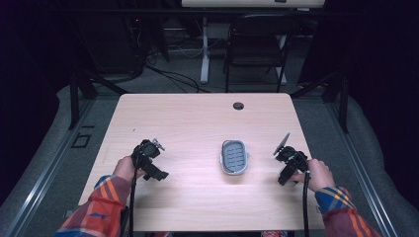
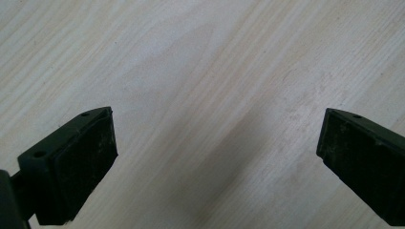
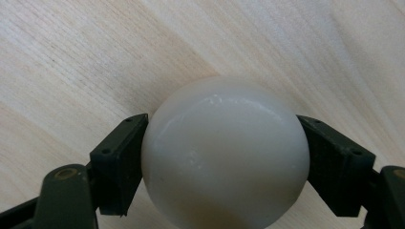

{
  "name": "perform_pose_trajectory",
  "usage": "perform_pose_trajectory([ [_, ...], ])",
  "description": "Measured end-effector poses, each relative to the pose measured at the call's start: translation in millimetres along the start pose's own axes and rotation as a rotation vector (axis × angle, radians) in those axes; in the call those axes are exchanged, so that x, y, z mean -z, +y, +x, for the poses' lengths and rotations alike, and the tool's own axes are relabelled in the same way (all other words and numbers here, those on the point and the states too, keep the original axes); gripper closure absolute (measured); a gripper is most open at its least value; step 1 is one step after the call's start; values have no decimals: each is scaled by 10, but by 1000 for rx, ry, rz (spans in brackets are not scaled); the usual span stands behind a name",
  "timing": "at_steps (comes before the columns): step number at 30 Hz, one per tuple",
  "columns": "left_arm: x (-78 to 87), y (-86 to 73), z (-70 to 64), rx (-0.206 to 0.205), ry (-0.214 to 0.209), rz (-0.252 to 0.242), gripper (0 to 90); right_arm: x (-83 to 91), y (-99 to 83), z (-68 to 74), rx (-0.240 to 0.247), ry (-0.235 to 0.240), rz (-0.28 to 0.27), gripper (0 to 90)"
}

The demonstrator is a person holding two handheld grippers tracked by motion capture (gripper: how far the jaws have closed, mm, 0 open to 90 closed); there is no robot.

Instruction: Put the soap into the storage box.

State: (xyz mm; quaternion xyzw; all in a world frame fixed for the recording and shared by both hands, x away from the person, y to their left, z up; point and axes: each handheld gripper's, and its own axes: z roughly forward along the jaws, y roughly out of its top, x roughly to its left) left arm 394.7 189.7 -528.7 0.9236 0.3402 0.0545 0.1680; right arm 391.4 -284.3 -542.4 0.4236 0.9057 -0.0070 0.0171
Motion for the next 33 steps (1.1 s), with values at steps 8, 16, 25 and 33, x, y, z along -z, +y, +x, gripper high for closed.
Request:
perform_pose_trajectory([
  [8,-5,0,-3,-3,-1,1,0,-29,12,4,-11,1,9,223],
  [16,-3,-1,-4,-4,-3,3,0,-30,6,-3,-23,-4,-8,226],
  [25,-3,-3,-7,-2,-4,4,0,59,6,-18,-5,-11,0,226],
  [33,-5,0,-9,-5,-3,4,0,89,-2,-1,-14,-16,-38,227],
])
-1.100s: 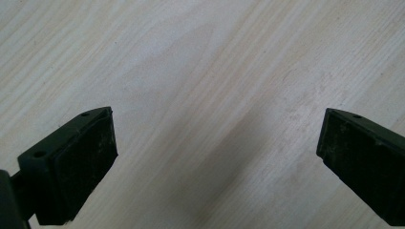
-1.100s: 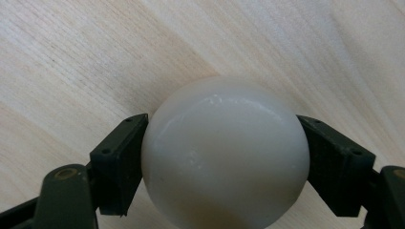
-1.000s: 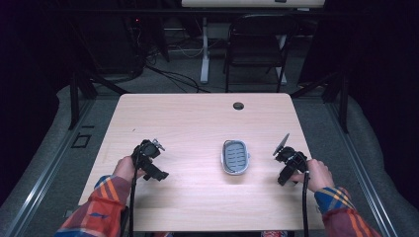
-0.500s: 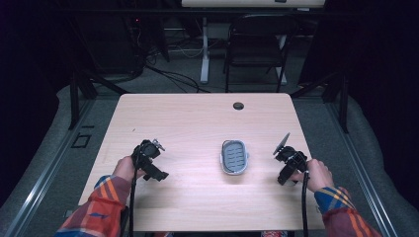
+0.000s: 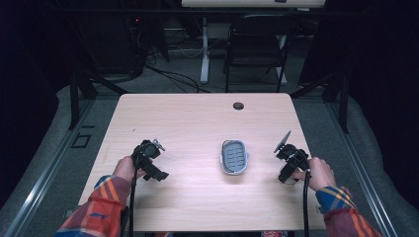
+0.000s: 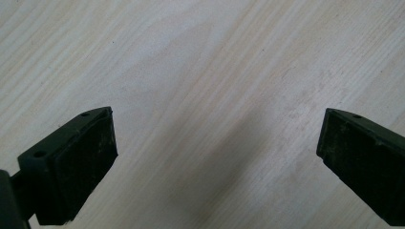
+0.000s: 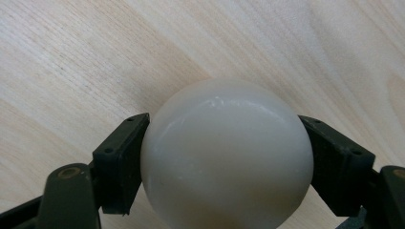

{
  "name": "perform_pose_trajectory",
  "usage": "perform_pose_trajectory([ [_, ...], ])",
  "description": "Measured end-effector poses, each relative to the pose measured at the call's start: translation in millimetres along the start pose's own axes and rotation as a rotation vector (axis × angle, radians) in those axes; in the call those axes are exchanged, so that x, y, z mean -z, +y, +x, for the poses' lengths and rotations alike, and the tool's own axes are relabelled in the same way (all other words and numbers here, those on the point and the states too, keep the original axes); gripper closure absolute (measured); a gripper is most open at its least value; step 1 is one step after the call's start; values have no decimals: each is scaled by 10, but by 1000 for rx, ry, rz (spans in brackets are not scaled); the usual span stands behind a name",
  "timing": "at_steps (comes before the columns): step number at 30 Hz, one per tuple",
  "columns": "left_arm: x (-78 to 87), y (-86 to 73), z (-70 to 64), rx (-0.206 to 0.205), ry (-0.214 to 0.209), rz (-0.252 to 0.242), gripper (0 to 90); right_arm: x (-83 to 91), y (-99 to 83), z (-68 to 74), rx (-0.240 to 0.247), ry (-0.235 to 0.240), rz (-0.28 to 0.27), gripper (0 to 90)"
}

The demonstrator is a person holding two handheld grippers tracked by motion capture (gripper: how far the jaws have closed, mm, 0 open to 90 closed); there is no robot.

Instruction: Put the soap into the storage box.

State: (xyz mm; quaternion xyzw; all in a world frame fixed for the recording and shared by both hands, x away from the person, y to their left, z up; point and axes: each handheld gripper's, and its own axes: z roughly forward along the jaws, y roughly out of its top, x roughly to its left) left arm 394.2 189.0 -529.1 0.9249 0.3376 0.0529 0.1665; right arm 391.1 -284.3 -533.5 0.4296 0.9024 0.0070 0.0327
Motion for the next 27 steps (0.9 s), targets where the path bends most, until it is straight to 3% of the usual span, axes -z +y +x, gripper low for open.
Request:
perform_pose_trajectory([
  [10,-1,0,3,0,-2,0,0,73,77,12,13,-6,6,227],
  [21,0,3,2,-3,-1,1,0,111,126,42,8,-5,-23,227],
  [23,-2,4,-1,-4,0,-1,0,156,157,22,50,-17,29,227],
  [25,0,3,0,-4,-1,0,0,136,154,43,23,-6,-2,227],
  [27,-2,2,1,-2,-1,0,0,142,173,45,31,-11,-8,227],
])
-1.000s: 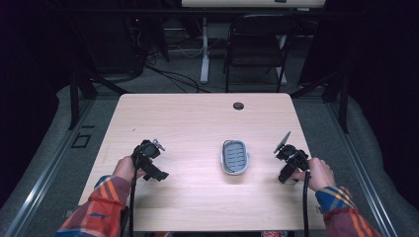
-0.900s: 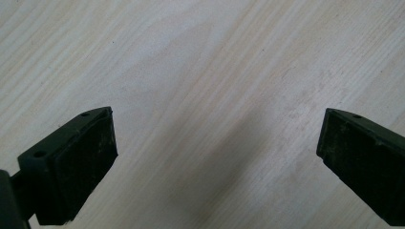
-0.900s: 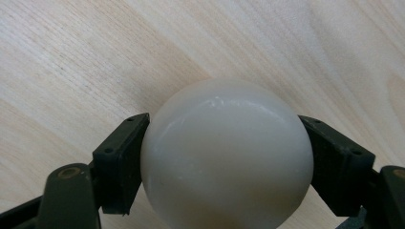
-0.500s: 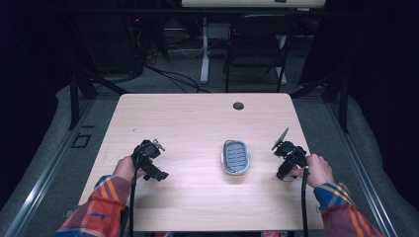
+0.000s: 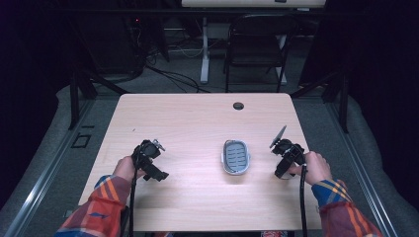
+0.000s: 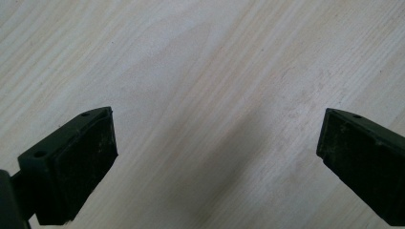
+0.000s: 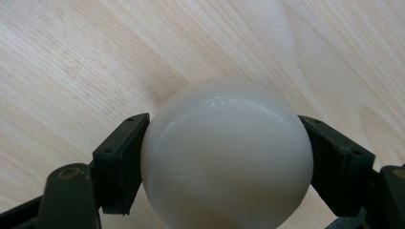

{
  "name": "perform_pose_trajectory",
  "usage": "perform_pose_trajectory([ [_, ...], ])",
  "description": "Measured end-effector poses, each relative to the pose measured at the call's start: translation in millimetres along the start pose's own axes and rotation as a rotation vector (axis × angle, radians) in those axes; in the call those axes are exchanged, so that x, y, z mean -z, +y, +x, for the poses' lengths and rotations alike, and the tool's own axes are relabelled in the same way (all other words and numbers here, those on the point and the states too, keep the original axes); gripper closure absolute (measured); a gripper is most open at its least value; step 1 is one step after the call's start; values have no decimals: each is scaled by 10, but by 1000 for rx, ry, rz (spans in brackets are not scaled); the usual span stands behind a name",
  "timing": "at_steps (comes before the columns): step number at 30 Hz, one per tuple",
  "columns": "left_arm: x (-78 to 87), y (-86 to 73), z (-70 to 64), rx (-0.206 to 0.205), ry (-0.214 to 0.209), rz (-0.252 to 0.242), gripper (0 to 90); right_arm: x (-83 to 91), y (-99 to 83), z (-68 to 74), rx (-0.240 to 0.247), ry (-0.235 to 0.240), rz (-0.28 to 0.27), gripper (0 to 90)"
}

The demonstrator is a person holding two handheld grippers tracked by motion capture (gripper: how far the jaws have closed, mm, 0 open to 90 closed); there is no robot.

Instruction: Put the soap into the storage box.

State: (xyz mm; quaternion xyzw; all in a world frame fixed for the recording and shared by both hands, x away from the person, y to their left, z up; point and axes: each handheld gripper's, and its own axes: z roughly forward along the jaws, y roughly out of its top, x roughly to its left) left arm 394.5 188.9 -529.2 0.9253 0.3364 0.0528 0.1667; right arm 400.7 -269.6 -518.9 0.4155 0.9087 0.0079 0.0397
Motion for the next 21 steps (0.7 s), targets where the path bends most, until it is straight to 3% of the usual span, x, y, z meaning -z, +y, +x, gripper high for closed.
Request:
perform_pose_trajectory([
  [6,0,1,-1,-2,0,1,0,29,51,20,-3,0,-10,227],
  [9,0,0,-2,-1,0,-1,0,39,89,25,18,-8,-4,227],
  [12,-1,1,-3,-2,-1,0,0,31,118,51,2,-1,-25,227],
  [15,-2,0,-3,-2,-3,2,0,61,180,54,36,-12,0,227],
  [16,-2,0,-3,-2,-3,2,0,47,182,75,6,-3,-23,227],
  [17,-2,1,-2,-1,-3,2,0,47,182,75,6,-3,-23,227],
  [18,-3,1,-3,-1,-2,3,0,67,206,62,37,-11,-1,227],
  [21,0,0,-7,-2,1,3,0,94,260,75,41,-13,-2,227],
])
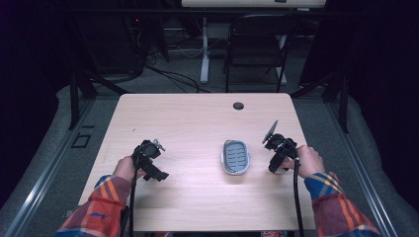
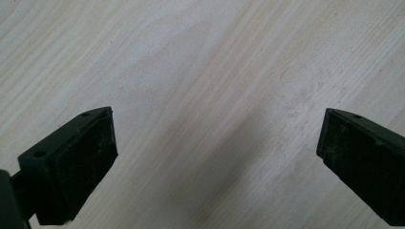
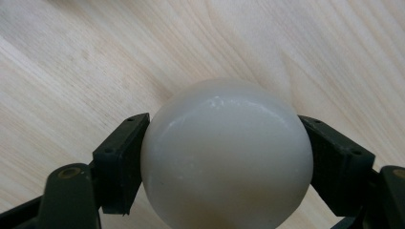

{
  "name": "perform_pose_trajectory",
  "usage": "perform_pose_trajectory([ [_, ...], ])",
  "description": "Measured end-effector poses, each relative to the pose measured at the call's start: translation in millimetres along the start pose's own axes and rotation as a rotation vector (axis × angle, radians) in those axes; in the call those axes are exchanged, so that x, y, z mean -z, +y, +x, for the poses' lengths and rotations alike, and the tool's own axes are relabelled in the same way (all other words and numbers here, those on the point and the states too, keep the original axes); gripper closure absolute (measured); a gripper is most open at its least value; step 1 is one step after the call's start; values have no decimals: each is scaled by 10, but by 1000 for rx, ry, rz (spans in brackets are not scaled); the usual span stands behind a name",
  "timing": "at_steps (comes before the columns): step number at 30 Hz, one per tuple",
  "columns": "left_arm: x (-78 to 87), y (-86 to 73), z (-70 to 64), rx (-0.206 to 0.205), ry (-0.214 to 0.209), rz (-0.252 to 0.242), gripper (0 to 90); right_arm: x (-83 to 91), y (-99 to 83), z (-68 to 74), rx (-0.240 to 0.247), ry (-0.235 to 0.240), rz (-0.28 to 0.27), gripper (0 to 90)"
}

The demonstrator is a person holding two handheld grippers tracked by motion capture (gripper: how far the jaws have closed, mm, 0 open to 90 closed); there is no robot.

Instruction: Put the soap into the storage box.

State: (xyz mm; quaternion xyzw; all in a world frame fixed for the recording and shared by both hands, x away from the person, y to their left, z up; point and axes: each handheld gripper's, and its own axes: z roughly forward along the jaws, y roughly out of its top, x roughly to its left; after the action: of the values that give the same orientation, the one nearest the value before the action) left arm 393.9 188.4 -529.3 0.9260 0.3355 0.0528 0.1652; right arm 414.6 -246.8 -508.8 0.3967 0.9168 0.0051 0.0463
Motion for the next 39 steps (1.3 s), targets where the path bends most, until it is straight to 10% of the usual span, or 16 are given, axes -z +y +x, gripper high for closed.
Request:
perform_pose_trajectory([
  [39,-4,-5,-2,-2,-3,4,0,377,527,206,111,-52,4,228],
])
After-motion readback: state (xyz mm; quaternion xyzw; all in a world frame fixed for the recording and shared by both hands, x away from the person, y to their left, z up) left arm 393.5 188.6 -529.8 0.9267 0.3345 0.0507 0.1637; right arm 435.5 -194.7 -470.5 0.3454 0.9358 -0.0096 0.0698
